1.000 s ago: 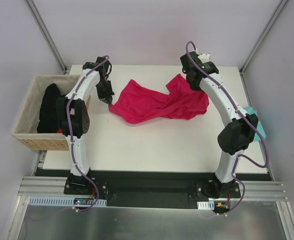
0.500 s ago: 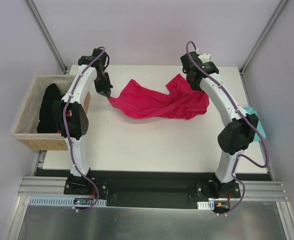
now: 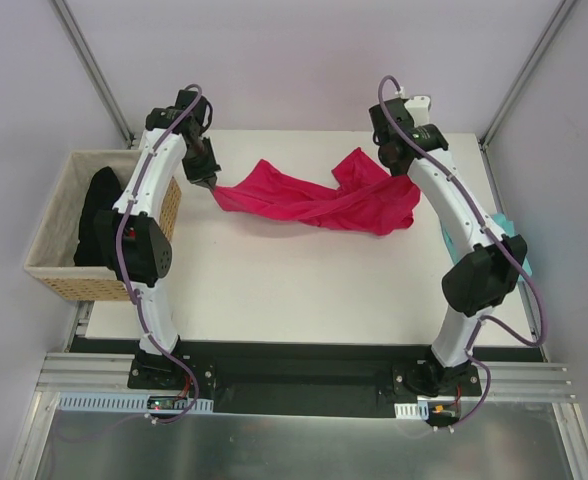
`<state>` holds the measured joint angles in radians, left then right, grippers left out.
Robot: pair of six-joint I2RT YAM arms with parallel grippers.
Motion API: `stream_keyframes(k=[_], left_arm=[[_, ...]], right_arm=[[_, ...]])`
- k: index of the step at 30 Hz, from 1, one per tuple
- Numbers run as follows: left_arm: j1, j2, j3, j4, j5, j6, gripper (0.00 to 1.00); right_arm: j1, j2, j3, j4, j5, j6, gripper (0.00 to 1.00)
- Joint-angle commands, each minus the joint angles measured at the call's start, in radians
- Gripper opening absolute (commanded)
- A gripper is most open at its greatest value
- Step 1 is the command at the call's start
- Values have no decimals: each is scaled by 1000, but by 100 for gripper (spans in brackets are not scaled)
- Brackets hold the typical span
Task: Fold and stack the t-shirts
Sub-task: Flatten out the tshirt
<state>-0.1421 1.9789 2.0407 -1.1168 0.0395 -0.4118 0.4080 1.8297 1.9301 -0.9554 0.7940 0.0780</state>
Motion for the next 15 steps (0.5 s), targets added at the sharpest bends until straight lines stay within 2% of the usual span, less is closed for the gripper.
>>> stream_keyframes(k=[1, 8, 15], left_arm=[[13, -74, 12, -34, -35, -21, 0], [13, -75, 12, -34, -35, -33, 0], [13, -100, 0, -35, -35, -42, 0]], right_arm=[[-6, -138, -48, 134, 59, -64, 1], [-6, -179, -68, 195, 80, -133, 1], [-5, -195, -89, 193, 65, -127, 1]])
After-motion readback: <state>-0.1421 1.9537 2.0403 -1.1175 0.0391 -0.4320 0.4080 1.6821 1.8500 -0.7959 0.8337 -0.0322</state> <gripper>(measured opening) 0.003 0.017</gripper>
